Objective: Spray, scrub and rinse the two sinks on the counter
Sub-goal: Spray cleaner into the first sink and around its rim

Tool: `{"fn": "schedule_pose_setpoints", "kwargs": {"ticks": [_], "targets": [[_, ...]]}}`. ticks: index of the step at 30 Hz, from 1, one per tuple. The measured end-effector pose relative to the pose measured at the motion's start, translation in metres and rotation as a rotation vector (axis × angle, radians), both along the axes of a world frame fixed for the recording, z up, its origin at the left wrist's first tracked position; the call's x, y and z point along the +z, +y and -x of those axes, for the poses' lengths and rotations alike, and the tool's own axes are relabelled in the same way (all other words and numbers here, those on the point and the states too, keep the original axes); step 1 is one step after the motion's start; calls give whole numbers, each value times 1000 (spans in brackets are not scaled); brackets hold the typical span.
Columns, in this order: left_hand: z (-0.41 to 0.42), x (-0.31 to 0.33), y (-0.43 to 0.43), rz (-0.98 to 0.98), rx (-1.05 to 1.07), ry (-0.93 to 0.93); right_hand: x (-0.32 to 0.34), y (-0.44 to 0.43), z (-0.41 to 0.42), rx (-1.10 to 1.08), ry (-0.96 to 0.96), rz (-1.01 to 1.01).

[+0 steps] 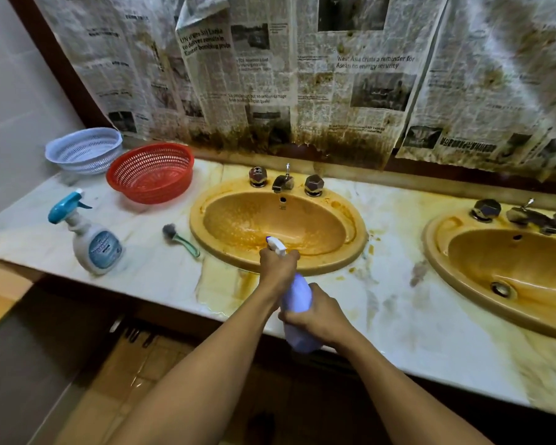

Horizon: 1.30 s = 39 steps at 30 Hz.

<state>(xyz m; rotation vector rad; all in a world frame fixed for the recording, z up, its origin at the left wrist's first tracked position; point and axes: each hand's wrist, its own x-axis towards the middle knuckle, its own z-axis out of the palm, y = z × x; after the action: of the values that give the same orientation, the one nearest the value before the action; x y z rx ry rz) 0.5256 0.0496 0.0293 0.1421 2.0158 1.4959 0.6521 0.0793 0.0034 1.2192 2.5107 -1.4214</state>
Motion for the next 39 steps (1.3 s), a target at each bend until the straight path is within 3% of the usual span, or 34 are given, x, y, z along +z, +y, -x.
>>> {"fn": "schedule_pose_setpoints", "kwargs": {"ticks": [7,15,20,24,29,35,39], "targets": [[27,9,-2,141,133,166,4,-4,26,42,52,50],[53,14,-10,71,78,46,6,0,50,73,65,96],[66,12,-17,166,167,106,6,-5,62,108,66,98],[69,8,-22,129,200,93,3,-7,68,114,67,97],[73,6,-27,85,149,3,-2,-6,70,115,81,102],[75,12,-27,203,117,69,0,-10,70,104,78,104],[71,15,-22,176,120,62,1,-10,69,69,85,117]]}}
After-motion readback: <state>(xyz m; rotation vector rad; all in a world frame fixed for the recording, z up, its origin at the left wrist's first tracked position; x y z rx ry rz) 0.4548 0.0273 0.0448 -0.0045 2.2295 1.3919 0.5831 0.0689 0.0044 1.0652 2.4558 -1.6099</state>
